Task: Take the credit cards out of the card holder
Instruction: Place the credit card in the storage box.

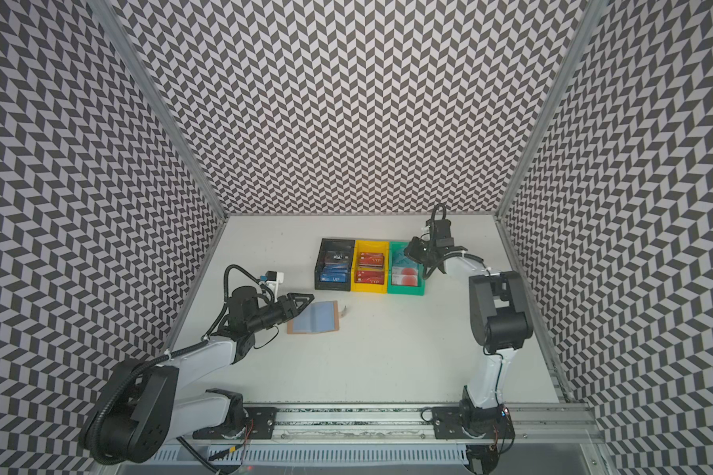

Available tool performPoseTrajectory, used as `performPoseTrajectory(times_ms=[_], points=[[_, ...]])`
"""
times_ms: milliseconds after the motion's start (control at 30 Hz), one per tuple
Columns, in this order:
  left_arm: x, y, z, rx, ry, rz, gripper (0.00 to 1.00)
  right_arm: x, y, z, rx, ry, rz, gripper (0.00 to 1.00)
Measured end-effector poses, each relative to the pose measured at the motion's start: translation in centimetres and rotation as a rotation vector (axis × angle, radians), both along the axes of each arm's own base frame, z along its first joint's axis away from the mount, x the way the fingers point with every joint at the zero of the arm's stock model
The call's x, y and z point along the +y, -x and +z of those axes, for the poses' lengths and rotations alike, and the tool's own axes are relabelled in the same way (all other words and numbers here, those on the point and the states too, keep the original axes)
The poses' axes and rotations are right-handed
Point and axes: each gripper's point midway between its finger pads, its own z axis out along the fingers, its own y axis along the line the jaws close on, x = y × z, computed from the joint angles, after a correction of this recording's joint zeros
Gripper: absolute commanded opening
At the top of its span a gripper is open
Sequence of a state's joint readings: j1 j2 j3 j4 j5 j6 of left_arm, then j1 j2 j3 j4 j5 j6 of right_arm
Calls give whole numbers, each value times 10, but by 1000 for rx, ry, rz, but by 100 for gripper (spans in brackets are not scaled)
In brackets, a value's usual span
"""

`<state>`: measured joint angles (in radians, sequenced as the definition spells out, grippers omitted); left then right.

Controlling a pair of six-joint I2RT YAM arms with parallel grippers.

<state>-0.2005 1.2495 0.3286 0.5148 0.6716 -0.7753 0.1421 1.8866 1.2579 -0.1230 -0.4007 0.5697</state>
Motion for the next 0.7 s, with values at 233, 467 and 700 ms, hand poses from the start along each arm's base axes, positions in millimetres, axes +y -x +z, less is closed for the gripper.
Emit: performPoseTrajectory(times_ms=[233, 467, 700], points=[[0, 0, -2, 4, 1, -3, 54, -4, -1, -3, 3, 17, -17, 1], [0, 0, -1, 2, 1, -3, 54, -6, -3, -12, 18, 31, -29, 6], [0, -1, -4, 10, -1, -2, 54, -8, -9, -9, 6, 42, -40, 13]])
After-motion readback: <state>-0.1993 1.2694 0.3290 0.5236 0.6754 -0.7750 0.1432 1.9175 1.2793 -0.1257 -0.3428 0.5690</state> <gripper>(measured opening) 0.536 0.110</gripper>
